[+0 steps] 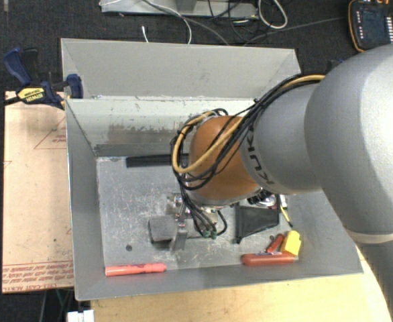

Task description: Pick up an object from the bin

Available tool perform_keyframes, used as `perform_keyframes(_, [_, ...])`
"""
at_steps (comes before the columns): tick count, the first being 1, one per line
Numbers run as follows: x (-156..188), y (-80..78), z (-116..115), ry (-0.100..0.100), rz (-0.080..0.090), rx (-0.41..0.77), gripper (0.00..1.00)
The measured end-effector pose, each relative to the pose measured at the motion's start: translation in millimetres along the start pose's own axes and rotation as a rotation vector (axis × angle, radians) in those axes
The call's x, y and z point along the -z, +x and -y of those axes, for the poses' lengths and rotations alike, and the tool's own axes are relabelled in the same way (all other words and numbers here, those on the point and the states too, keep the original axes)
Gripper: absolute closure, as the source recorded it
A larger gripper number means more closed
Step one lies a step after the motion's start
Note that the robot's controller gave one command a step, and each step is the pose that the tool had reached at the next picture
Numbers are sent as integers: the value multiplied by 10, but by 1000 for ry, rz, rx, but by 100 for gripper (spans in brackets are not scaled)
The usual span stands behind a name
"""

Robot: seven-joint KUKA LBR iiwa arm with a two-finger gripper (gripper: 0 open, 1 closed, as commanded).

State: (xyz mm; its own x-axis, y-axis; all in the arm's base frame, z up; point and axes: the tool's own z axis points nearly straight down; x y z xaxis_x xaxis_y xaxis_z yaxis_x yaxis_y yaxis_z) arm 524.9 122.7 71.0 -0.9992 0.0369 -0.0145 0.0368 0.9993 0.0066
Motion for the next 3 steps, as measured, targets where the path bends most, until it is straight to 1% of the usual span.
perform_keyframes(1, [0, 0, 0, 0, 0, -1, 100])
perform_keyframes(2, [118, 11, 0, 0, -5, -2, 100])
perform_keyframes(3, [361, 5, -3, -1, -4, -2, 100])
